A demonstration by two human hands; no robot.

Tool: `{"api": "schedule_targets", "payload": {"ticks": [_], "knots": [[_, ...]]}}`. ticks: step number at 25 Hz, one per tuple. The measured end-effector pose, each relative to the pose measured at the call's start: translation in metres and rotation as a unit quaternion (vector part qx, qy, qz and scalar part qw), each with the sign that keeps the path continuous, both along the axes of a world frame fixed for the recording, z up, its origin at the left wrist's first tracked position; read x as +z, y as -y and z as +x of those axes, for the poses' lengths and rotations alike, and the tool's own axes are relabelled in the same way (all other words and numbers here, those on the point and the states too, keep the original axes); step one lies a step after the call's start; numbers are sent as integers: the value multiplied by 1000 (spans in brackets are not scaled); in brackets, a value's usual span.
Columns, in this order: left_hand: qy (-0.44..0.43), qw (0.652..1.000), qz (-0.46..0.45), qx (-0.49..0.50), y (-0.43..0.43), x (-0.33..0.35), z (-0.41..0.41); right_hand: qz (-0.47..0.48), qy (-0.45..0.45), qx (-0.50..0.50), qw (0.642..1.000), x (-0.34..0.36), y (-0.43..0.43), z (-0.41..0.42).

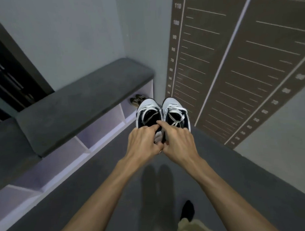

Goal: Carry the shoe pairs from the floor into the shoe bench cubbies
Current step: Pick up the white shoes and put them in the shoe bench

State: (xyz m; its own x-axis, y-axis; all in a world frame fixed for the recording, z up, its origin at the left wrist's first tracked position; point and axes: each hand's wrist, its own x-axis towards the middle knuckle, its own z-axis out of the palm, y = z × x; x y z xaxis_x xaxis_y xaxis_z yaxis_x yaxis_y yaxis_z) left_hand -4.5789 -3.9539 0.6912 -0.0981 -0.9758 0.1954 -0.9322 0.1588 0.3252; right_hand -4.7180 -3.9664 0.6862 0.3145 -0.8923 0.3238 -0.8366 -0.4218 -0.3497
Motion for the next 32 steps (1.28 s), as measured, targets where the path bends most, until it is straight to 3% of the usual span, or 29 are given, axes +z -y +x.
{"api": "schedule_targets", "payload": {"ticks": [3, 12, 23, 28, 32], "knots": [[-5, 997, 7, 72, 53, -4, -20, 21, -4, 105, 994, 0, 75, -18], [-42, 967, 24, 250, 191, -63, -22, 91, -49, 272, 957, -49, 256, 4], [-61, 943, 74, 319, 395, -119, 4, 135, -77, 320, 934, -104, 477, 38], [-97, 916, 136, 365, 468, -175, 2, 159, -103, 371, 909, -170, 565, 43], [-111, 910, 120, 382, 519, -278, 3, 161, -102, 397, 898, -276, 620, 53]]}}
